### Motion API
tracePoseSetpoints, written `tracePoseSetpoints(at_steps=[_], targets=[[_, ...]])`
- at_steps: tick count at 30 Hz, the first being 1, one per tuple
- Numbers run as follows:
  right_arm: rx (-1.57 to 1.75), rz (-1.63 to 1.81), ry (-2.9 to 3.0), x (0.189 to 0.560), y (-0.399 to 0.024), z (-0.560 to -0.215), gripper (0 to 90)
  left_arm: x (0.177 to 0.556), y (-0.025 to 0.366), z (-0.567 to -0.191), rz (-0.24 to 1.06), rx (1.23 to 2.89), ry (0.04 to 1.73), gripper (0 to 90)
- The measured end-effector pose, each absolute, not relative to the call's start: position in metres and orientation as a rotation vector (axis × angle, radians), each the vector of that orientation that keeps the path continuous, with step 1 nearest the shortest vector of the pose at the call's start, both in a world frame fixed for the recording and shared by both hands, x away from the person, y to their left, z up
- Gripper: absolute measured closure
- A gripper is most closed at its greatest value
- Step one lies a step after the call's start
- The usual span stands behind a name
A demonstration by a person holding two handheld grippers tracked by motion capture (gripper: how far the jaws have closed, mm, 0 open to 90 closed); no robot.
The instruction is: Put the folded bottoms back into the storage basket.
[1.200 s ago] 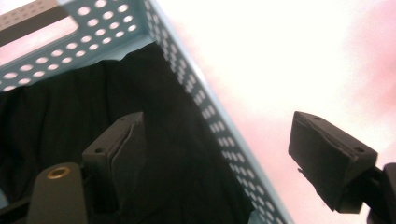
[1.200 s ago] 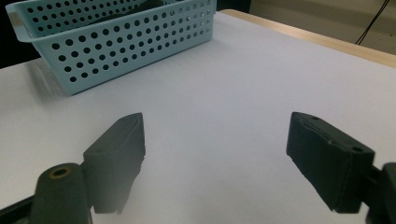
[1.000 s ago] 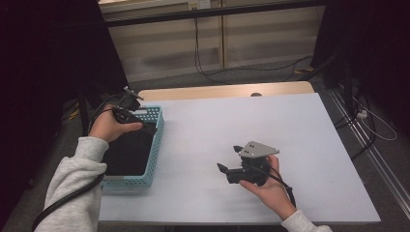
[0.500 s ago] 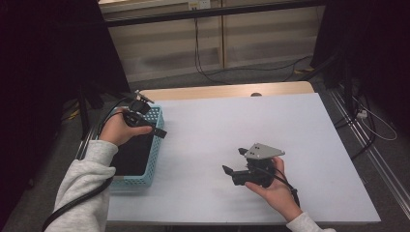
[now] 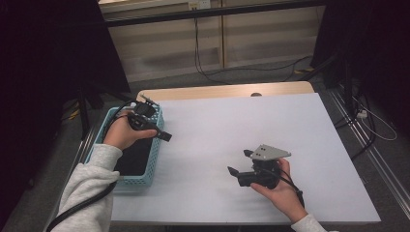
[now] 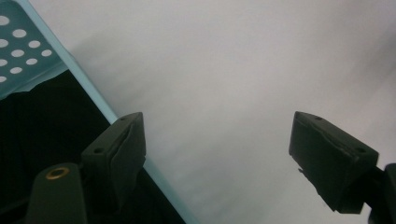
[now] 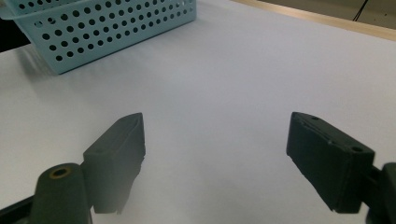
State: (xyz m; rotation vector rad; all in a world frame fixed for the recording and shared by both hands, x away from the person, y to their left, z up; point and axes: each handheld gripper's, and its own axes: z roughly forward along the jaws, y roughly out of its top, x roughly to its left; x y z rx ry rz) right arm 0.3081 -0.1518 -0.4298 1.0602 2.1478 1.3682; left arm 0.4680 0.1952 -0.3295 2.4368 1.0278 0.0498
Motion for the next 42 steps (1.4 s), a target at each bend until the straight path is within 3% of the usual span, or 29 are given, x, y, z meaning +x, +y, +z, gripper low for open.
tracePoseSetpoints(at_steps=[42], targets=[[1.124, 1.326, 2.2, 0.296, -0.195, -0.442, 18.6, 0.443, 0.171, -0.349, 0.01, 2.462, 0.927, 18.6]])
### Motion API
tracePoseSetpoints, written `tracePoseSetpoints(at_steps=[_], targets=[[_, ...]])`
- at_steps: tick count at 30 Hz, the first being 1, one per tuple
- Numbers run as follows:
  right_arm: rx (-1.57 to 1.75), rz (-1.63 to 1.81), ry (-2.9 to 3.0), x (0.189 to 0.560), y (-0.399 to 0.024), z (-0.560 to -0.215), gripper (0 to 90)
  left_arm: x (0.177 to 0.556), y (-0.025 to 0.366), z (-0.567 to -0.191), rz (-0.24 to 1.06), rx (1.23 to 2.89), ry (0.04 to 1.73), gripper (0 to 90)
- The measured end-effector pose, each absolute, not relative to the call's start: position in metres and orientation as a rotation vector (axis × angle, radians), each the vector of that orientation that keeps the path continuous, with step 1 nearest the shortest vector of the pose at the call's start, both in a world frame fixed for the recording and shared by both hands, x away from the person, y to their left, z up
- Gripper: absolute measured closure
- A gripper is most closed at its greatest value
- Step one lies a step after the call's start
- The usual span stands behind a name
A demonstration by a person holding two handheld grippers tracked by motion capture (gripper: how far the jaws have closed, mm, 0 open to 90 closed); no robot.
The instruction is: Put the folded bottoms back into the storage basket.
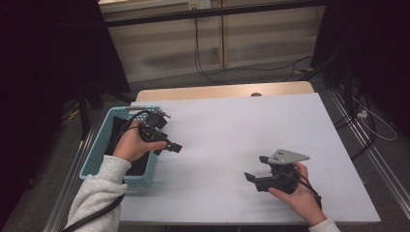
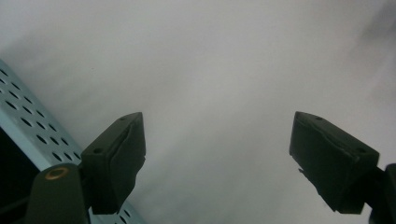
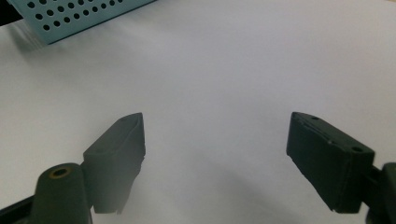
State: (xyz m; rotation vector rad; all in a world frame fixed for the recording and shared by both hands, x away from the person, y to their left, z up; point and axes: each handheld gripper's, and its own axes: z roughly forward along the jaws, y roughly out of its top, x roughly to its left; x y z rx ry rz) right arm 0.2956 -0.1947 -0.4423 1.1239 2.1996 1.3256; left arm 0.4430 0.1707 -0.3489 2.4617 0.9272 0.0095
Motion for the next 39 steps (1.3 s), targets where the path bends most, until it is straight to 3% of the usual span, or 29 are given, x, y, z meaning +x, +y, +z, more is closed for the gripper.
tracePoseSetpoints(at_steps=[39], targets=[[1.158, 1.278, 2.216, 0.285, -0.223, -0.446, 18.7, 0.412, 0.15, -0.384, -0.056, 2.423, 0.834, 17.7]])
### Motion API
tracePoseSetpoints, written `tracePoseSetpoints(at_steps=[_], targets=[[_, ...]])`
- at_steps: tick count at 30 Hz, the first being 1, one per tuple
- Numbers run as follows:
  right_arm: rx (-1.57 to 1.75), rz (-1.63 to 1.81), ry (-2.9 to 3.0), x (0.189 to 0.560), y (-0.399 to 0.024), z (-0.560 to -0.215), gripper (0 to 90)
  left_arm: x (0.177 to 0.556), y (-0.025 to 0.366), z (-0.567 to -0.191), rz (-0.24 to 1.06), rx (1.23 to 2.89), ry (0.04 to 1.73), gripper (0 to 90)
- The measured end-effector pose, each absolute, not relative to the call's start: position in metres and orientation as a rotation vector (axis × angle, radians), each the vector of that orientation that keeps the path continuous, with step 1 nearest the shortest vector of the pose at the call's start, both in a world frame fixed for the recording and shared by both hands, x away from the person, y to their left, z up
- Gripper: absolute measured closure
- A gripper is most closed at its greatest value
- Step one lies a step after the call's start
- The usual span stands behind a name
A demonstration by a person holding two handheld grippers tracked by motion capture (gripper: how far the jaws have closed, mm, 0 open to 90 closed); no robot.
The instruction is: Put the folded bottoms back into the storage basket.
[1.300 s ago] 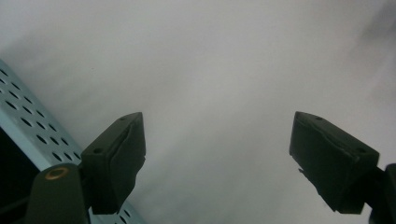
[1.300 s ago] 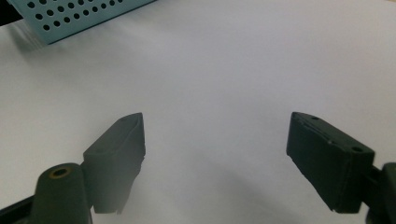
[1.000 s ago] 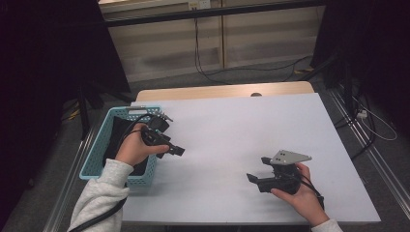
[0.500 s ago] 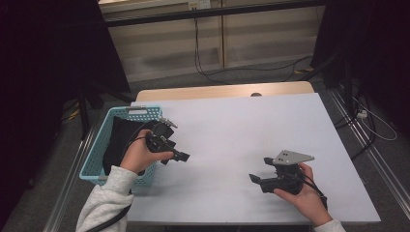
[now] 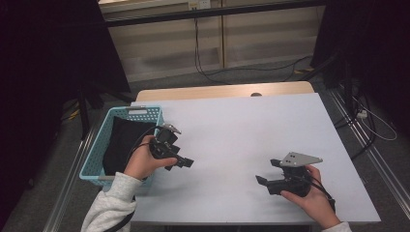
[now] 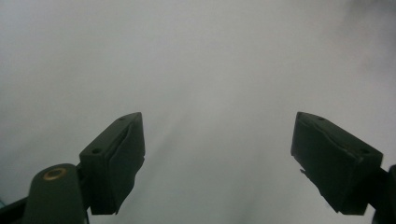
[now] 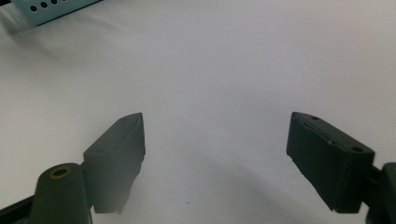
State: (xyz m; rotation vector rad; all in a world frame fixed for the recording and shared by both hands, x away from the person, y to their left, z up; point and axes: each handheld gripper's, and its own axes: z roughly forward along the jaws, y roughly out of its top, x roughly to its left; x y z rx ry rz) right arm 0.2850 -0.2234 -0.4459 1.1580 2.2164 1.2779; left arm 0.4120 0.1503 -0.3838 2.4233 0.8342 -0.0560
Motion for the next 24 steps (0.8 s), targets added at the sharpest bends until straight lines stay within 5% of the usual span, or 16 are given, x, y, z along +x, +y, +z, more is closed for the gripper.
tracePoseSetpoints(at_steps=[24], targets=[[1.137, 1.264, 2.245, 0.282, -0.223, -0.446, 18.7, 0.388, 0.153, -0.404, -0.037, 2.382, 0.792, 15.0]])
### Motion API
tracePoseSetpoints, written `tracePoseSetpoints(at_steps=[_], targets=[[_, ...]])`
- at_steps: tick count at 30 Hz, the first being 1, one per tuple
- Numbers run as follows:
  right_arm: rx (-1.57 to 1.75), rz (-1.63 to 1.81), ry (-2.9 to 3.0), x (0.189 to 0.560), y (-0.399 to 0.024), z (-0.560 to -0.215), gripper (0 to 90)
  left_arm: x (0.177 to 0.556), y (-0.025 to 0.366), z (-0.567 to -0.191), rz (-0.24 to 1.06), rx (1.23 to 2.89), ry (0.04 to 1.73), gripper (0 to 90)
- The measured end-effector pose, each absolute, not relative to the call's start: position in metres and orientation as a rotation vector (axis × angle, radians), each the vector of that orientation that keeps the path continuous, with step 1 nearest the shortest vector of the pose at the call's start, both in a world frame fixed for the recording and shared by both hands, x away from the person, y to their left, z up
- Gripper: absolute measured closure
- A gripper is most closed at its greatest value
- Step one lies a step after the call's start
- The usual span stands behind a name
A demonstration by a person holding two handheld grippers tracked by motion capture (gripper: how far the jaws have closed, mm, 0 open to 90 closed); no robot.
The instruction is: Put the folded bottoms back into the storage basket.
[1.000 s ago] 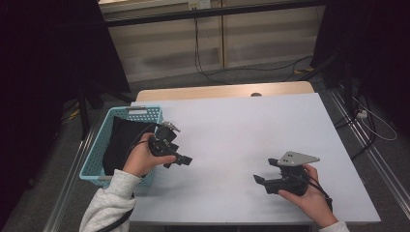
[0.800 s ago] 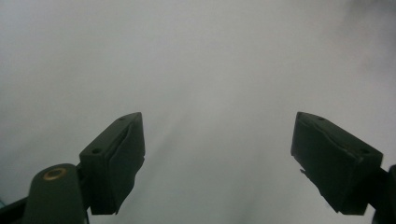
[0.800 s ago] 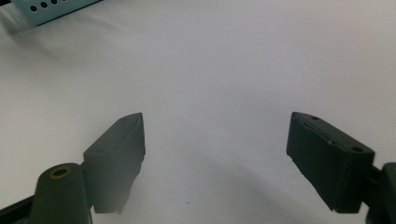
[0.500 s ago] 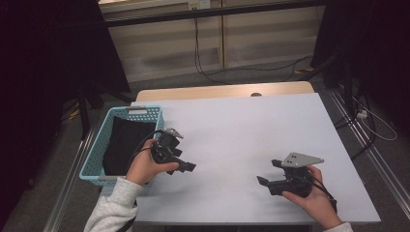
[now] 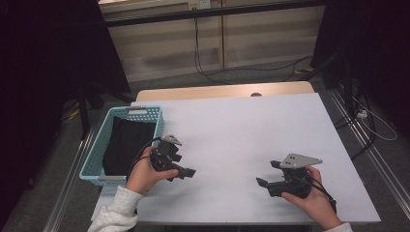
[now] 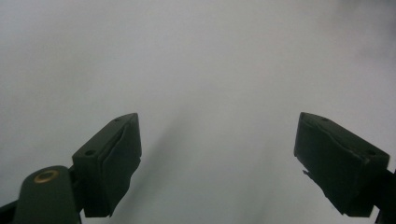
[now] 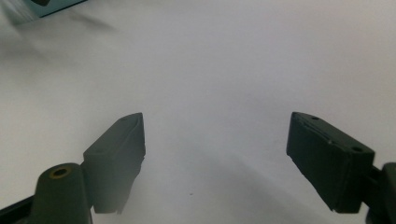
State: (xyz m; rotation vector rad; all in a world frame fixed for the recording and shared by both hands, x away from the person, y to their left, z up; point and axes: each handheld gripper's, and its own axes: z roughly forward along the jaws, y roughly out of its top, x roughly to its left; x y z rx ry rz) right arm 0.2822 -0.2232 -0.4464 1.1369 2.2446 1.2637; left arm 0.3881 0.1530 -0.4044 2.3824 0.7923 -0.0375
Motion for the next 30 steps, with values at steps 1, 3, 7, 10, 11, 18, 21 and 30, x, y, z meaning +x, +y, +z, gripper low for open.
tracePoseSetpoints(at_steps=[1, 3, 7, 10, 11, 18, 21, 30], targets=[[1.136, 1.263, 2.246, 0.282, -0.223, -0.446, 18.7, 0.387, 0.153, -0.405, -0.041, 2.38, 0.793, 15.0], [1.134, 1.257, 2.25, 0.282, -0.223, -0.447, 18.7, 0.385, 0.154, -0.407, -0.037, 2.369, 0.795, 14.7], [1.129, 1.256, 2.249, 0.281, -0.222, -0.446, 18.7, 0.383, 0.156, -0.411, -0.035, 2.361, 0.795, 14.4], [1.124, 1.256, 2.252, 0.281, -0.222, -0.446, 18.7, 0.381, 0.157, -0.414, -0.04, 2.346, 0.801, 14.3], [1.125, 1.256, 2.254, 0.281, -0.222, -0.446, 18.7, 0.381, 0.158, -0.415, -0.039, 2.359, 0.789, 14.3], [1.121, 1.249, 2.261, 0.279, -0.223, -0.446, 18.7, 0.378, 0.162, -0.42, -0.04, 2.327, 0.797, 13.7], [1.124, 1.242, 2.262, 0.277, -0.225, -0.447, 18.7, 0.377, 0.164, -0.422, -0.045, 2.327, 0.789, 13.6], [1.128, 1.239, 2.255, 0.275, -0.23, -0.447, 18.5, 0.375, 0.167, -0.424, -0.04, 2.308, 0.778, 13.3]])
